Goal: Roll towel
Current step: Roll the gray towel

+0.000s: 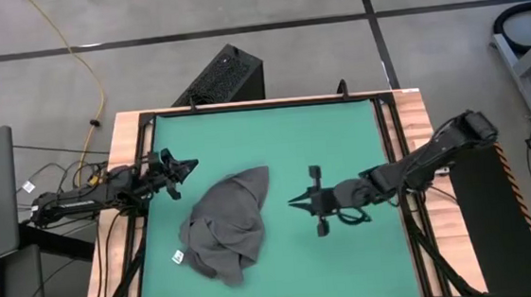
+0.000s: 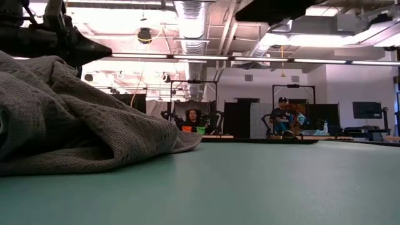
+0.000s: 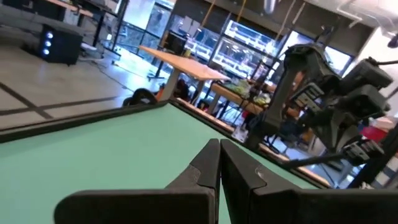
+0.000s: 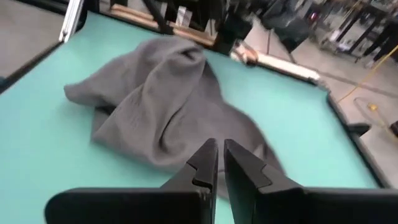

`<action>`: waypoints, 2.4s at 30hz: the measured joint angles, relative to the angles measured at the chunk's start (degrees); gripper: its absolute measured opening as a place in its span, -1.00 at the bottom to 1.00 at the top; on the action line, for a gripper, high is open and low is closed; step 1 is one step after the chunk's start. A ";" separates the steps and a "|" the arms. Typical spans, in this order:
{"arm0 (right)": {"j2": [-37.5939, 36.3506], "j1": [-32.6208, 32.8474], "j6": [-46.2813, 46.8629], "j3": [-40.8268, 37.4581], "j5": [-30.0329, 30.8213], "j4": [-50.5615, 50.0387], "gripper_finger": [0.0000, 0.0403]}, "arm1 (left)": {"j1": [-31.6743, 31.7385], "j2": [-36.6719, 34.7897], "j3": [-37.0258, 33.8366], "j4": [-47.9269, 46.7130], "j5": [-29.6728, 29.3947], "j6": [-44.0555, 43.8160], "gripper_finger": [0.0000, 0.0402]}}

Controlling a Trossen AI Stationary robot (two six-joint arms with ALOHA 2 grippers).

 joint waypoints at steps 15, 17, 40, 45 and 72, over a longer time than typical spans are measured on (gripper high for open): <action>12.53 -0.28 3.31 2.32 -1.08 5.08 -0.74 | 0.00 0.00 0.00 -5.45 1.97 -0.18 -1.00; 13.81 -0.54 3.37 2.32 -1.10 6.34 -0.74 | 0.00 0.00 0.00 -5.43 3.64 -0.15 -1.00; 20.10 -3.38 6.09 4.01 -6.18 14.57 -0.20 | -4.80 0.00 0.04 19.59 28.61 0.52 -0.62; 20.03 -3.67 4.22 6.19 -5.59 14.20 0.28 | -10.33 0.00 0.04 23.53 29.19 4.92 -0.42; 36.15 -26.67 -2.29 28.79 -14.92 -15.61 0.42 | -8.95 35.08 28.30 -29.25 3.16 16.46 -0.36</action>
